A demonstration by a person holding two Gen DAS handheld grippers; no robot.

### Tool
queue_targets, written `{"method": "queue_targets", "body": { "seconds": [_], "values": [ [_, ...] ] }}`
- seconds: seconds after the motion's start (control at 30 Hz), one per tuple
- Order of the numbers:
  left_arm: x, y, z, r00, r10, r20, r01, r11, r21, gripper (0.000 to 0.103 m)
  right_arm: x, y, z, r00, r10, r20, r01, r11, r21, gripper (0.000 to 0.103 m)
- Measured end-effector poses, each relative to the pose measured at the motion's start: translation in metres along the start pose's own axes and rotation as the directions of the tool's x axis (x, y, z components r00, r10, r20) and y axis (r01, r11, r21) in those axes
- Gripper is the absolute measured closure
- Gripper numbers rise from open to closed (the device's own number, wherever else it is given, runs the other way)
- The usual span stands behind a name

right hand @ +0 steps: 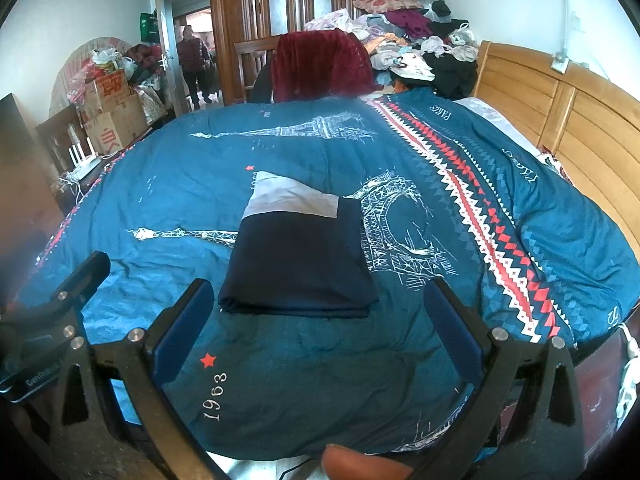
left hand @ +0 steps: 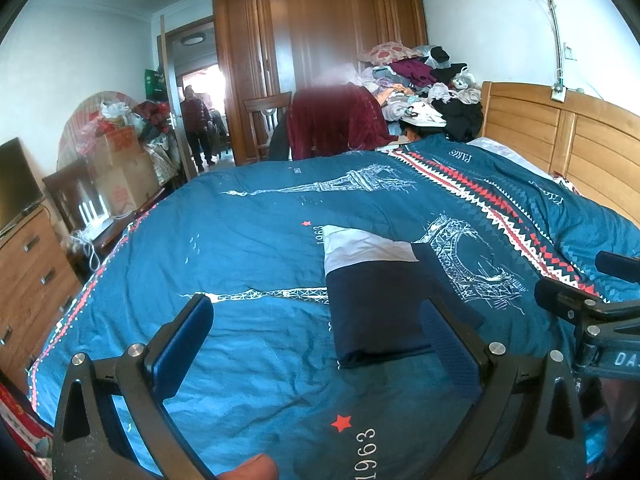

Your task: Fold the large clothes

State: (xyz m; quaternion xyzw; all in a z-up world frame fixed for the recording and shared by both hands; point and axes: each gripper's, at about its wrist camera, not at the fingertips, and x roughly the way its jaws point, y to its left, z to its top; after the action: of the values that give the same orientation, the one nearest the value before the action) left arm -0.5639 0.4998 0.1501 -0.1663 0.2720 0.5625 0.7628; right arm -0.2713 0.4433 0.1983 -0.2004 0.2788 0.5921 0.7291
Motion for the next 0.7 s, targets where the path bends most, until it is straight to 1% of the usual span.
{"method": "queue_targets", "body": {
  "seconds": [0.7],
  "values": [
    [0.0047, 0.0058, 0.0041, 1.0, 0.001, -0.007, -0.001, 1.0, -0.01, 0.0, 0.007, 0.0029, 0.0025, 1.0, 0.003, -0.013, -0.003, 1.0, -0.004, 0.0]
  ]
}}
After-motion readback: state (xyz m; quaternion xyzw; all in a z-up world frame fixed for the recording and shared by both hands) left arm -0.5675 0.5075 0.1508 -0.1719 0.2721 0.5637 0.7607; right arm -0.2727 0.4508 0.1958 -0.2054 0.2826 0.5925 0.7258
